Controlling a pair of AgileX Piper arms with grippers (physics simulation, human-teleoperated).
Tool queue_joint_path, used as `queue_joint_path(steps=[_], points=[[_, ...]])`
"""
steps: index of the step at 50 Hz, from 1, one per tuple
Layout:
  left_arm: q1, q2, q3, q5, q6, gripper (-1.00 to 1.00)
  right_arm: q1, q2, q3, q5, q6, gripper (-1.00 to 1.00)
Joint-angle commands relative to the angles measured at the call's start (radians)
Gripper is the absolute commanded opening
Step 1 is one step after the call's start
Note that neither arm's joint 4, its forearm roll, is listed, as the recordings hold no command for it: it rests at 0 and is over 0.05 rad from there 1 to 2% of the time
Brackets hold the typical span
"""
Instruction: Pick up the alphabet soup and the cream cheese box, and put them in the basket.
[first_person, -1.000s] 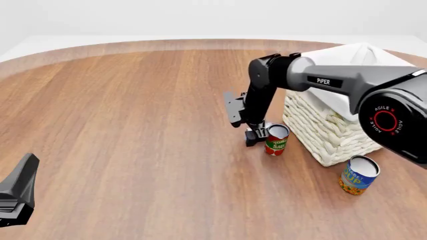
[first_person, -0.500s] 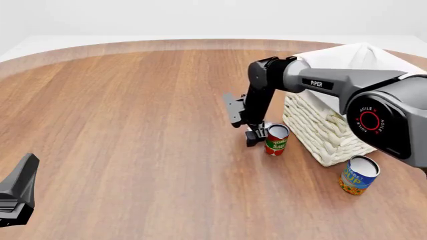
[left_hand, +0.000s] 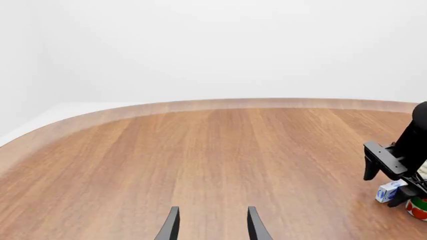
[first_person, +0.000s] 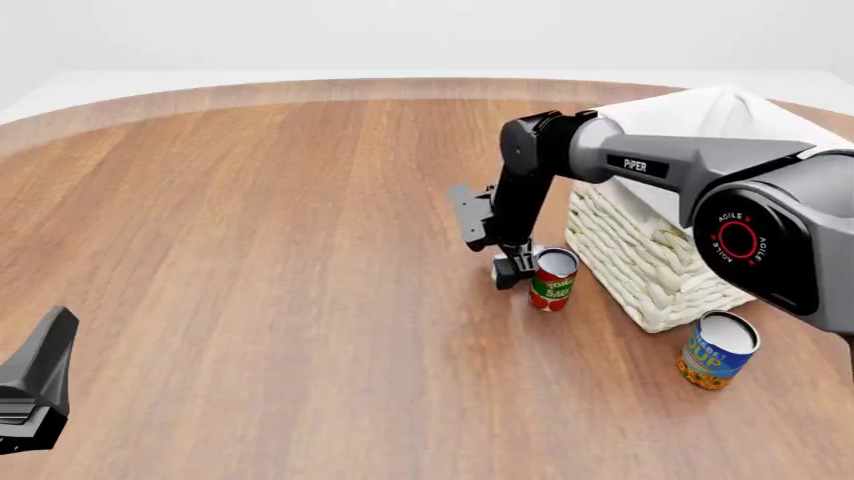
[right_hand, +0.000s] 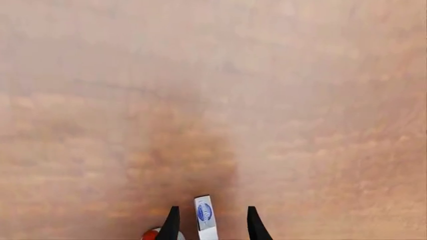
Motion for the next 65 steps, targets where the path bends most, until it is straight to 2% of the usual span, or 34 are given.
queue_joint_path(steps=[1,28,43,60,61,65], points=[[0.0,0.0,0.0,0.0,0.0,1.0,-0.002,0.004,-0.008,0.003,0.0,1.0],[0.0,0.0,0.0,0.0,0.0,1.0,-0.001,0.056,-0.065,0.024,-0.025,1.0],[0.0,0.0,0.0,0.0,0.0,1.0,-0.005,0.1,-0.127,0.05,-0.034,1.0],[0.0,0.0,0.0,0.0,0.0,1.0,-0.023,0.166,-0.211,0.087,-0.071,1.0],[0.0,0.0,0.0,0.0,0.0,1.0,-0.022,0.171,-0.22,0.088,-0.066,-1.0],[0.0,0.0,0.0,0.0,0.0,1.0,-0.021,0.177,-0.221,0.08,-0.064,-1.0]])
